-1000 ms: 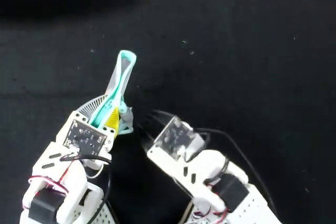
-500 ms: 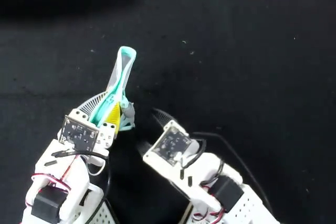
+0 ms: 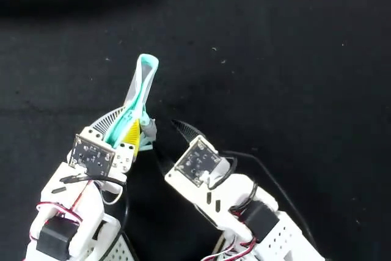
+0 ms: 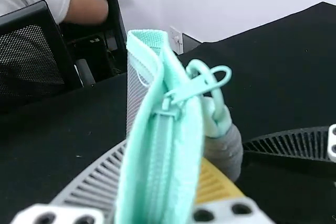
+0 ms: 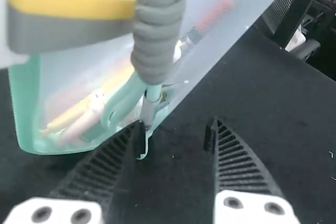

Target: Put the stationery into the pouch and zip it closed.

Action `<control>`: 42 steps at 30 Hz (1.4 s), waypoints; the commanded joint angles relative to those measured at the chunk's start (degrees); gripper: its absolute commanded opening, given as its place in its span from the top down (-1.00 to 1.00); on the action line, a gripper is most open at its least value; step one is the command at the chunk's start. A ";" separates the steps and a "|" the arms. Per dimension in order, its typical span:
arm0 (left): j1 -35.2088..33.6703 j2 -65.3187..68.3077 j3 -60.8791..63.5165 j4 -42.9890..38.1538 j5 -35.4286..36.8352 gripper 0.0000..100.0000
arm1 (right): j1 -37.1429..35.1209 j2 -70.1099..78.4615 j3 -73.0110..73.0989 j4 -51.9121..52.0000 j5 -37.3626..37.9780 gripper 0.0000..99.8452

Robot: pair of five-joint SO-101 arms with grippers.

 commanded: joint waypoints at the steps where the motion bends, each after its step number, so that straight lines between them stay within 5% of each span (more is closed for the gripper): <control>1: -0.40 -0.09 0.22 -0.44 0.97 0.94 | 0.53 0.40 -0.13 -2.99 -0.53 0.60; 17: -0.40 -0.09 0.22 -1.23 0.97 0.94 | 0.44 1.27 -0.84 -3.43 -1.85 0.60; 30: -3.65 -0.09 0.22 -1.49 0.97 0.93 | 0.44 23.69 -12.88 -6.15 -2.11 0.60; 42: -3.82 -0.09 0.31 -2.37 2.02 0.94 | -5.45 25.63 -15.87 -7.12 -2.11 0.60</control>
